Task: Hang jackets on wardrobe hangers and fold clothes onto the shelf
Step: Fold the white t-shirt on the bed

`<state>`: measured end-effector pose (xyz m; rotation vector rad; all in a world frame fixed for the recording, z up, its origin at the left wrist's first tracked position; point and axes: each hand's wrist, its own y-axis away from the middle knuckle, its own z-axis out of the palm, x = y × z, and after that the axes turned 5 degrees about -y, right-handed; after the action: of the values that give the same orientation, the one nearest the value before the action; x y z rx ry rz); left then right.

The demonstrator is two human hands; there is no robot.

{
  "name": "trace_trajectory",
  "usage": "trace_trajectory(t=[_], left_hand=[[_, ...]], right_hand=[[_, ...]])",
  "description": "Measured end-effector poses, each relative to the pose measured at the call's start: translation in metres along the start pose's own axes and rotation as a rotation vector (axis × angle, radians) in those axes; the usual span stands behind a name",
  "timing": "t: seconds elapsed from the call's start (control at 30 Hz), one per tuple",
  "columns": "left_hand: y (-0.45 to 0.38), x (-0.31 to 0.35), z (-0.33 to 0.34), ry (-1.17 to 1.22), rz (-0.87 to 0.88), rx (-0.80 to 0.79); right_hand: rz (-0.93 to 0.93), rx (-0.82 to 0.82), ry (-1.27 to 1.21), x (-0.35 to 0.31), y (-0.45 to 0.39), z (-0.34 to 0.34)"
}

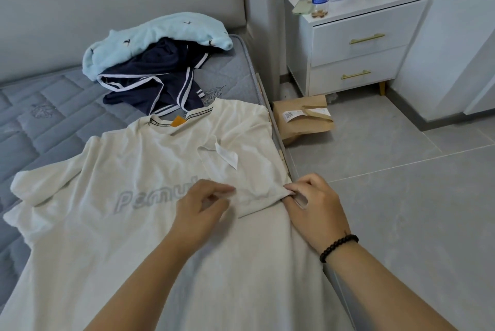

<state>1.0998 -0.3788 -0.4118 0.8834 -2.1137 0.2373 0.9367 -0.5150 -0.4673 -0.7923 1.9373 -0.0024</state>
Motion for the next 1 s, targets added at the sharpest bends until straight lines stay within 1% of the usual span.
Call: trace_trajectory(t=[0.07, 0.13, 0.23, 0.3, 0.37, 0.43, 0.5, 0.63, 0.67, 0.73, 0.8, 0.87, 0.9, 0.93, 1.0], left_hand=[[-0.008, 0.010, 0.014, -0.033, -0.047, -0.014], [-0.010, 0.015, 0.027, -0.111, -0.092, 0.085], [0.011, 0.011, 0.031, -0.107, -0.177, 0.219], [0.028, 0.008, 0.025, -0.052, -0.257, 0.250], [0.028, 0.012, 0.018, -0.004, -0.295, 0.289], [0.010, 0.017, 0.013, 0.062, -0.313, 0.322], [-0.021, 0.021, 0.009, 0.112, -0.353, 0.321], [-0.092, 0.033, 0.005, 0.108, -0.569, 0.273], [-0.104, 0.034, 0.004, 0.116, -0.597, 0.259], [-0.117, 0.028, -0.001, 0.119, -0.575, 0.281], [-0.118, 0.017, -0.007, 0.154, -0.582, 0.361], [-0.117, 0.009, -0.010, 0.223, -0.637, 0.440], [-0.115, 0.009, -0.009, 0.197, -0.633, 0.486], [-0.116, 0.010, -0.008, 0.127, -0.589, 0.514], [-0.118, 0.020, -0.002, -0.067, -0.400, 0.541]], right_hand=[[-0.076, -0.031, 0.080, -0.003, 0.001, 0.000], [-0.146, -0.034, 0.141, -0.001, 0.001, -0.002], [-0.097, -0.025, 0.083, 0.008, -0.002, -0.006], [-0.056, -0.017, 0.033, 0.015, -0.003, -0.007], [-0.072, -0.028, 0.011, 0.019, -0.002, -0.007], [-0.088, -0.044, -0.022, 0.021, -0.001, -0.006], [-0.121, -0.055, -0.047, 0.020, 0.000, -0.007], [-0.153, -0.080, -0.044, 0.022, 0.000, -0.008], [-0.145, -0.081, -0.042, 0.024, 0.000, -0.009], [-0.126, -0.078, -0.048, 0.025, -0.002, -0.010], [-0.105, -0.062, -0.065, 0.027, -0.001, -0.012], [-0.097, -0.047, -0.082, 0.028, 0.000, -0.013], [-0.102, -0.044, -0.088, 0.029, 0.000, -0.012], [-0.106, -0.041, -0.093, 0.030, 0.001, -0.011], [-0.106, -0.036, -0.103, 0.031, 0.000, -0.009]])
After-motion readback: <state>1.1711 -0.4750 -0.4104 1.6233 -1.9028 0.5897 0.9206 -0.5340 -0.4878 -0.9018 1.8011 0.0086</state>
